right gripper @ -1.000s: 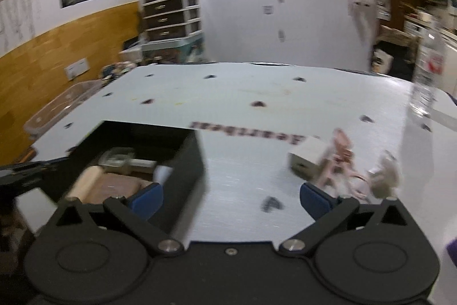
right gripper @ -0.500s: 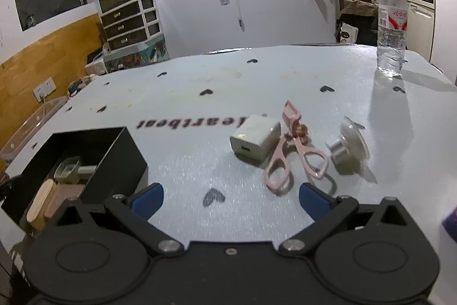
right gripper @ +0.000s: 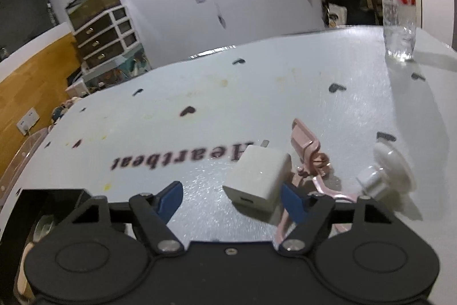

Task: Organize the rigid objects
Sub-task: 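Move the right gripper to the white charger cube and grasp it, then carry the white charger cube into the black box and release it, then move the right gripper to the pink scissors and grasp them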

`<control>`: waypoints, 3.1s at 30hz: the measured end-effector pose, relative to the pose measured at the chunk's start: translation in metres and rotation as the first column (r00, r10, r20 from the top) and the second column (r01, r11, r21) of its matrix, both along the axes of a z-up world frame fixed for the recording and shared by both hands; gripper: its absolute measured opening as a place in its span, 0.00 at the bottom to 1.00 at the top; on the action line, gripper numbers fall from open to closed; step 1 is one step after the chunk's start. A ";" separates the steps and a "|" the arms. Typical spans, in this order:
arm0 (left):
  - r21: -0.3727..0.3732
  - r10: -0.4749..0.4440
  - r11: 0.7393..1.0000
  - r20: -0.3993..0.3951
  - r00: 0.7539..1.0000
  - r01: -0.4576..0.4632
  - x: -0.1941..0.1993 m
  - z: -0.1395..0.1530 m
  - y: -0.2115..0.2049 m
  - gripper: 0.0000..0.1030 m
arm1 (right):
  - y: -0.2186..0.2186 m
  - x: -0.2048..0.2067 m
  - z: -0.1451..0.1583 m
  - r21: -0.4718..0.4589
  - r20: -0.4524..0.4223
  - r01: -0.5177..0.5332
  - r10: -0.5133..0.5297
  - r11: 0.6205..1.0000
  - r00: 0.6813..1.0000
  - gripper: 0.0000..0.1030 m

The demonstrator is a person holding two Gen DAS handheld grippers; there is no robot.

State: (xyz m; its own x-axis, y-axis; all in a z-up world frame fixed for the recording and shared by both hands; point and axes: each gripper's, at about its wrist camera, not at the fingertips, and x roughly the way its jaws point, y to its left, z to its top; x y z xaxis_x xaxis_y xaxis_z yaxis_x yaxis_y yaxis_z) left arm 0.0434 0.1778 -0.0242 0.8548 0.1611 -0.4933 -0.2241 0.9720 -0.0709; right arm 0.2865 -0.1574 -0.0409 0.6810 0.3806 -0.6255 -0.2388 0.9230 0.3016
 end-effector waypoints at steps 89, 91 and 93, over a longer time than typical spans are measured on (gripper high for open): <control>0.008 -0.014 1.000 -0.013 1.000 0.015 0.003 0.000 0.001 0.03 | 0.070 -0.101 0.087 -0.136 0.051 -0.825 0.835 0.549 0.548 0.92; 0.009 -0.015 1.000 -0.013 1.000 0.015 0.003 0.000 0.001 0.03 | 0.061 -0.101 0.087 -0.148 0.069 -0.792 0.805 0.592 0.589 0.95; 0.006 -0.013 1.000 -0.012 1.000 0.013 0.003 0.000 0.002 0.03 | 0.049 -0.099 0.086 -0.146 0.081 -0.755 0.769 0.639 0.634 0.95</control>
